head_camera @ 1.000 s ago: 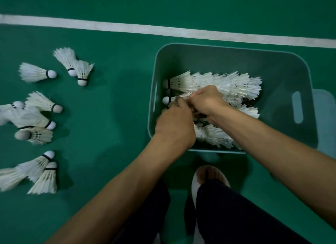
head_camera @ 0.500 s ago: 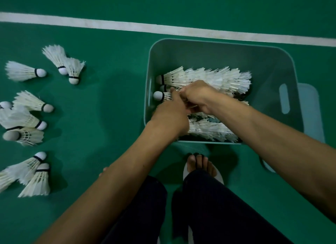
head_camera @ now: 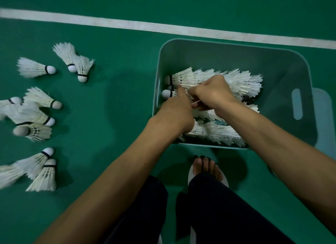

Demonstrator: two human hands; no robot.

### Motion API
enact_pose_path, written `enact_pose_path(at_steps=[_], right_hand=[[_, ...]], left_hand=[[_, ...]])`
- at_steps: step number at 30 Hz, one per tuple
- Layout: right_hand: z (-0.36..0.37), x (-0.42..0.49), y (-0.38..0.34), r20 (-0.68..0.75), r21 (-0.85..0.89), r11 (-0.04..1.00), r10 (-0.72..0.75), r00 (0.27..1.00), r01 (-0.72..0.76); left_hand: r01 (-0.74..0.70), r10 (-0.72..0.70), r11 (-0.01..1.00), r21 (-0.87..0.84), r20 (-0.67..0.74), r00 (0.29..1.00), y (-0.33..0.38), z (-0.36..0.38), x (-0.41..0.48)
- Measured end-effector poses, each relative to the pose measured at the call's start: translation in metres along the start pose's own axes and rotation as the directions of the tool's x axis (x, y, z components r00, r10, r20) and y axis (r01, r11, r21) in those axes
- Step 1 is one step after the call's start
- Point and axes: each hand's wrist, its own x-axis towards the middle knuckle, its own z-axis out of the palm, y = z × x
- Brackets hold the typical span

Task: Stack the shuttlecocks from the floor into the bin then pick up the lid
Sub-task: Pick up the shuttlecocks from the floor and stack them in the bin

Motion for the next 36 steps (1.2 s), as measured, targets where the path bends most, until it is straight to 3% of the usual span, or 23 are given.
enact_pose_path(at_steps=[6,9,12,15,21,24,26,28,29,31,33,36], right_hand=[[-0.03,-0.015,-0.005,-0.109,-0.085,0.979,-0.191,0.975,0.183],[-0.038,-0.037,-0.022,-0.159,-0.064,0.941,-0.339,0.927,0.333],[-0.031,-0.067,-0.049,-0.188,-0.021,0.869,-0.488,0.852,0.494],[-0.006,-0.092,-0.071,-0.196,-0.077,0.789,-0.612,0.766,0.61],[0.075,-0.118,-0.087,-0.149,-0.162,0.734,-0.679,0.719,0.659],[0.125,-0.123,-0.084,-0.01,-0.165,0.72,-0.685,0.728,0.675],[0.161,-0.123,-0.082,0.114,-0.186,0.726,-0.653,0.749,0.662],[0.193,-0.124,-0.08,0.255,-0.195,0.747,-0.587,0.769,0.635],[0.208,-0.126,-0.079,0.33,-0.206,0.751,-0.55,0.767,0.627],[0.233,-0.131,-0.071,0.471,-0.267,0.73,-0.471,0.746,0.629],[0.254,-0.138,-0.057,0.579,-0.318,0.672,-0.421,0.699,0.669],[0.28,-0.148,-0.033,0.733,-0.277,0.592,-0.38,0.565,0.757]], left_hand=[[-0.045,0.055,0.993,0.108,-0.09,0.994,0.011,-0.024,-0.024],[-0.106,0.143,0.984,0.146,-0.275,0.951,0.005,-0.039,-0.04],[-0.16,0.168,0.985,0.058,-0.47,0.866,-0.019,-0.049,-0.054],[-0.168,0.083,0.981,-0.092,-0.588,0.804,-0.055,-0.057,-0.06],[0.003,-0.203,0.942,-0.334,-0.567,0.799,-0.144,-0.05,-0.059],[0.093,-0.328,0.917,-0.387,-0.602,0.728,-0.201,-0.037,-0.069],[0.197,-0.433,0.894,-0.403,-0.659,0.615,-0.241,-0.028,-0.083],[0.391,-0.553,0.83,-0.398,-0.677,0.485,-0.278,-0.022,-0.098],[0.507,-0.628,0.766,-0.396,-0.629,0.458,-0.295,-0.02,-0.106],[0.669,-0.776,0.622,-0.406,-0.433,0.459,-0.324,-0.013,-0.117],[0.705,-0.835,0.549,-0.448,-0.265,0.482,-0.342,-0.002,-0.122],[0.667,-0.826,0.563,-0.488,-0.301,0.477,-0.35,0.019,-0.119]])
